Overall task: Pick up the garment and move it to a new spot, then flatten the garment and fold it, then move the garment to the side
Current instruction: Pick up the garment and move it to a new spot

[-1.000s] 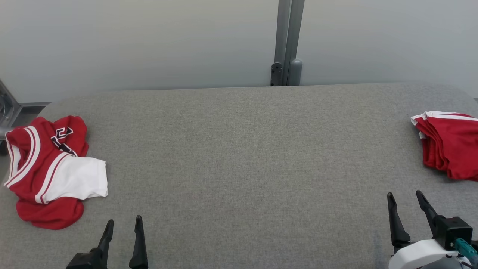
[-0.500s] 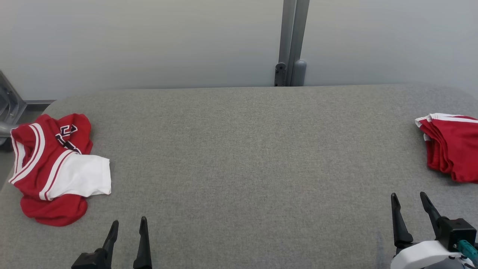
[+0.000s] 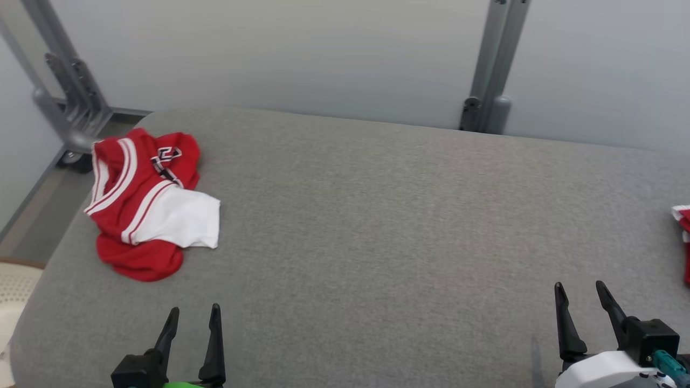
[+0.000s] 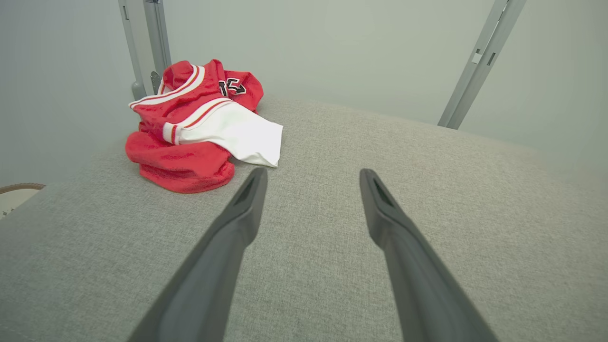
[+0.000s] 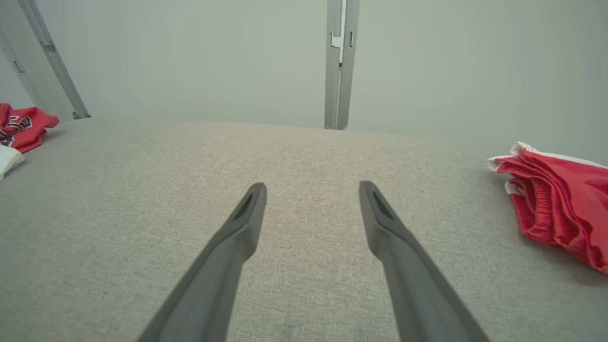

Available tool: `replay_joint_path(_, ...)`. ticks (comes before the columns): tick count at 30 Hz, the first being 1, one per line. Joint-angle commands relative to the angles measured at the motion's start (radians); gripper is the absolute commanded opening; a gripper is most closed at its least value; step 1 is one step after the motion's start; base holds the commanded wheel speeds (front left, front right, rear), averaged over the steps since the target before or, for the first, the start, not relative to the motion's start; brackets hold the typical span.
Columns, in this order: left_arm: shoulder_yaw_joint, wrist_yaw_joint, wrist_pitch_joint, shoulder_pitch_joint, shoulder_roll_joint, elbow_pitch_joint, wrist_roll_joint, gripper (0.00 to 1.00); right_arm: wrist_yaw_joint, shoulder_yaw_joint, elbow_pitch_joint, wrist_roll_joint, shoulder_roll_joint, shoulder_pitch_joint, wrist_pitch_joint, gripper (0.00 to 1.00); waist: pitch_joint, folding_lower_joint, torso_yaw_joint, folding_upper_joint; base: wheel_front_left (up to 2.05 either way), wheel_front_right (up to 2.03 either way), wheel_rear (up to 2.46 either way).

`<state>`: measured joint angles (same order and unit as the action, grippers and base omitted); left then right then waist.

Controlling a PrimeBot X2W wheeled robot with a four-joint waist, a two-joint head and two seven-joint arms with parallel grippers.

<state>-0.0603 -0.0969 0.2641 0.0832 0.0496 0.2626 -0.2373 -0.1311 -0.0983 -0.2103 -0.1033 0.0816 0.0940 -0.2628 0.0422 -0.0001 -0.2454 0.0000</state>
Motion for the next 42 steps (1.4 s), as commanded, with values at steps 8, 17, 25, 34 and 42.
replay_joint_path(8,0.062,-0.010,0.000,0.014,0.002,-0.012,0.017,1.00,0.001,0.040,-0.018,-0.002,0.009,-0.064,-0.003,1.00,-0.019,0.0001,-0.261,0.0000,0.00,0.00,0.00)
replay_joint_path(17,0.040,-0.019,0.000,-0.066,0.002,0.025,-0.044,1.00,0.001,0.040,-0.014,0.000,0.044,-0.084,-0.003,1.00,-0.101,0.0001,-0.246,0.0000,0.00,0.00,0.00)
replay_joint_path(25,0.032,-0.031,-0.143,-0.392,0.011,0.220,-0.181,1.00,0.001,0.037,0.026,0.020,0.130,-0.202,-0.003,1.00,-0.360,0.0001,-0.159,0.0000,0.00,0.00,0.00)
replay_joint_path(34,0.100,-0.006,-0.337,-0.800,0.051,0.499,-0.313,1.00,0.001,0.050,0.057,0.035,0.198,-0.339,-0.003,1.00,-0.619,0.0001,-0.082,0.0000,0.00,0.00,0.00)
replay_joint_path(42,0.181,0.040,-0.340,-0.976,0.123,0.774,-0.376,1.00,0.001,0.082,0.055,0.031,0.219,-0.378,0.000,1.00,-0.685,0.0001,-0.024,0.0000,0.00,0.00,0.00)
